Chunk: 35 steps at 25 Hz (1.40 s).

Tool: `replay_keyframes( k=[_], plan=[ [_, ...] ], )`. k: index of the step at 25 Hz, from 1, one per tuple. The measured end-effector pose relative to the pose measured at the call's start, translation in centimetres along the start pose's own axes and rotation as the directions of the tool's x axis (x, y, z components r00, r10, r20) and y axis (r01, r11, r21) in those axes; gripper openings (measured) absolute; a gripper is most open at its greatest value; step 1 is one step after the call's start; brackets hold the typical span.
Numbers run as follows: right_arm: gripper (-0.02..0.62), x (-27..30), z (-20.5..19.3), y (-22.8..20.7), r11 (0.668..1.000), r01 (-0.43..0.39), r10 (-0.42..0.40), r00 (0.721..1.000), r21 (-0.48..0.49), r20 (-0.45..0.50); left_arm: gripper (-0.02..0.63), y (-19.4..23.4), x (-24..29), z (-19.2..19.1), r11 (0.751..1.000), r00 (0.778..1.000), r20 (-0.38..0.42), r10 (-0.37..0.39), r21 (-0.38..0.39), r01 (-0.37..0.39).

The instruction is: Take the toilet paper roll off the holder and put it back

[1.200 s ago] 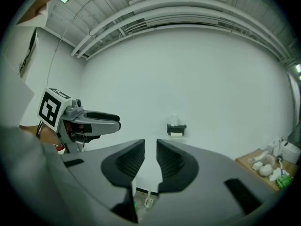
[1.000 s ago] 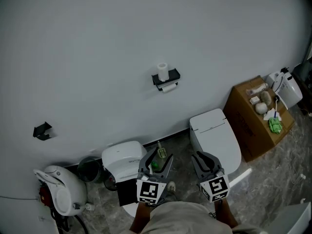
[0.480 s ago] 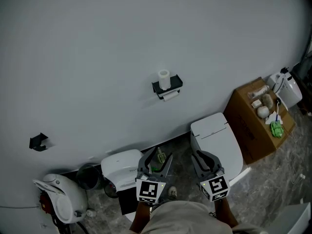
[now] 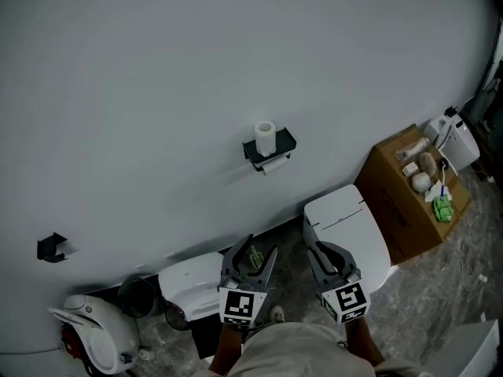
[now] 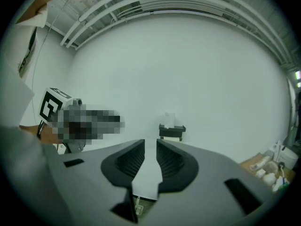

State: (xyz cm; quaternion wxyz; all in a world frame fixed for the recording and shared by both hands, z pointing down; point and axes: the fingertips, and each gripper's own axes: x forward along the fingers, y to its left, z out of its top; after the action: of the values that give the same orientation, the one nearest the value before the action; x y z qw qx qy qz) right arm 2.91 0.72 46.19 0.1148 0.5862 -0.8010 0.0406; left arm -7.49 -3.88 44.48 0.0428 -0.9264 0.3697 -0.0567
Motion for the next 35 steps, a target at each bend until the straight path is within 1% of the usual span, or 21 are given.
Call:
replay_keyframes(
  k=[5, 9, 16, 23, 35],
  plan=[
    [0.074, 1.8, 0.1, -0.3, 1.000, 0.027, -0.027, 1.000, -0.006, -0.014, 0.236, 1.7, 1.5, -0.6, 1.000, 1.000, 0.005, -0.026, -0.009, 0.026],
    [0.074, 2.8, 0.4, -0.7, 0.999, 0.049, -0.049, 0.999, -0.010, -0.020, 0.236, 2.7, 2.7, -0.4, 0.999, 0.999, 0.018, -0.045, -0.009, 0.045],
    [0.074, 4.1, 1.0, -1.2, 0.998, 0.059, -0.059, 0.998, -0.016, -0.008, 0.236, 3.6, 3.9, -0.3, 0.999, 0.998, 0.029, -0.054, -0.003, 0.054],
    [0.074, 6.1, 1.3, -1.6, 0.999, 0.036, -0.036, 0.999, -0.014, 0.009, 0.236, 5.0, 4.7, -0.4, 1.000, 0.999, 0.022, -0.029, 0.012, 0.029],
    [0.074, 11.4, 2.2, -3.7, 0.998, -0.061, 0.061, 0.998, -0.022, 0.020, 0.236, 8.1, 7.9, -0.6, 0.998, 0.998, 0.004, 0.060, 0.009, -0.060]
  ],
)
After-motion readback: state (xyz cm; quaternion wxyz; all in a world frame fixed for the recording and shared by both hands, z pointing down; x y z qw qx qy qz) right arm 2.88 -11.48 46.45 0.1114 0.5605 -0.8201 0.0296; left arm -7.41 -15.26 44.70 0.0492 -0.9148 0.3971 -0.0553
